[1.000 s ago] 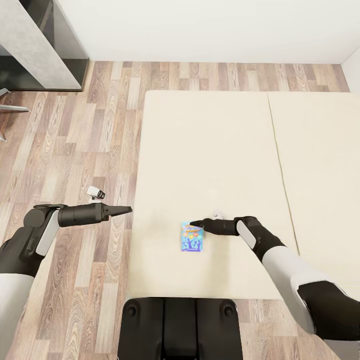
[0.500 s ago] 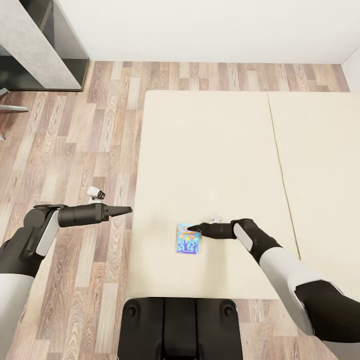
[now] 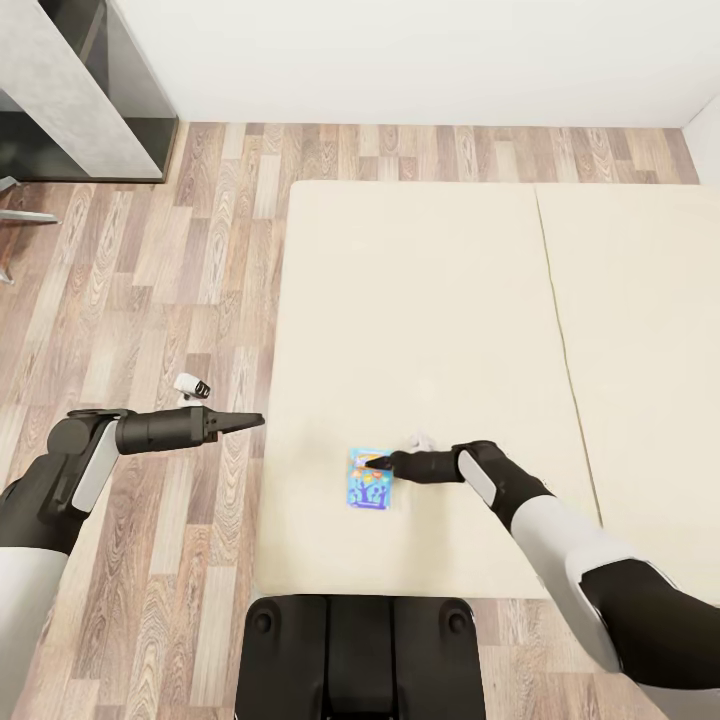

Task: Put all the toys in the child's room - the three board games (two on the bed and one on the table), the two jigsaw puzzles on the table, and the tennis ball on the table - inside the toy box on the table in the child's room.

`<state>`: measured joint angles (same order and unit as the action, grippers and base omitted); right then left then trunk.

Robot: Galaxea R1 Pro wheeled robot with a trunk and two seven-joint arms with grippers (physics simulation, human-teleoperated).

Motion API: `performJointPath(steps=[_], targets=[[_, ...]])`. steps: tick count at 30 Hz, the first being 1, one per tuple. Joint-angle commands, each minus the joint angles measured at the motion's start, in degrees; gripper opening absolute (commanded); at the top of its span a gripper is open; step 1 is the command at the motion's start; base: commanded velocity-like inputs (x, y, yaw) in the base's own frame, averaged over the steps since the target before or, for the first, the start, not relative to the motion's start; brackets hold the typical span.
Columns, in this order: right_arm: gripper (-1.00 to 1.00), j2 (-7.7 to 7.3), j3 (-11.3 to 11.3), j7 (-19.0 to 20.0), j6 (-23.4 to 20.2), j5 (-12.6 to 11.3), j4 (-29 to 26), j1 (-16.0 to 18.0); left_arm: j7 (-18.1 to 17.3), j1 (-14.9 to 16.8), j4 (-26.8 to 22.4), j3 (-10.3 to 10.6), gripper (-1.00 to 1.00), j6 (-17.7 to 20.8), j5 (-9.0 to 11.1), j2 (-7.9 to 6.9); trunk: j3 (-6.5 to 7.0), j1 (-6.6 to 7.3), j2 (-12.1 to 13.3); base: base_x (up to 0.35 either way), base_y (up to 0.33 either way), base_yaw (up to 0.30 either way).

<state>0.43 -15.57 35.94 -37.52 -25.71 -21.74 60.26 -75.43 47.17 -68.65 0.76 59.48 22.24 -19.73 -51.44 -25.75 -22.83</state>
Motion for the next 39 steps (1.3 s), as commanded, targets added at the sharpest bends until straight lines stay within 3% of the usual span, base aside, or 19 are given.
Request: performJointPath(steps=[1, 8, 39], targets=[[1.00, 0.49, -0.5, 0.0, -0.2, -0.2, 0.0, 0.0, -0.1, 0.0, 0.0, 0.1, 1.00, 0.5, 0.2, -0.04, -0.06, -0.03, -0.1, 0.000, 0.000, 0.000], [1.00, 1.37, -1.0, 0.1, -0.1, -0.1, 0.0, 0.0, -0.1, 0.0, 0.0, 0.0, 1.00, 0.5, 0.2, -0.04, -0.06, -0.03, -0.1, 0.000, 0.000, 0.000], [1.00, 1.33, -1.0, -0.5, -0.5, -0.3, -0.1, 0.0, -0.1, 0.0, 0.0, 0.0, 1.00, 0.5, 0.2, -0.04, -0.06, -0.03, -0.1, 0.000, 0.030, 0.000]])
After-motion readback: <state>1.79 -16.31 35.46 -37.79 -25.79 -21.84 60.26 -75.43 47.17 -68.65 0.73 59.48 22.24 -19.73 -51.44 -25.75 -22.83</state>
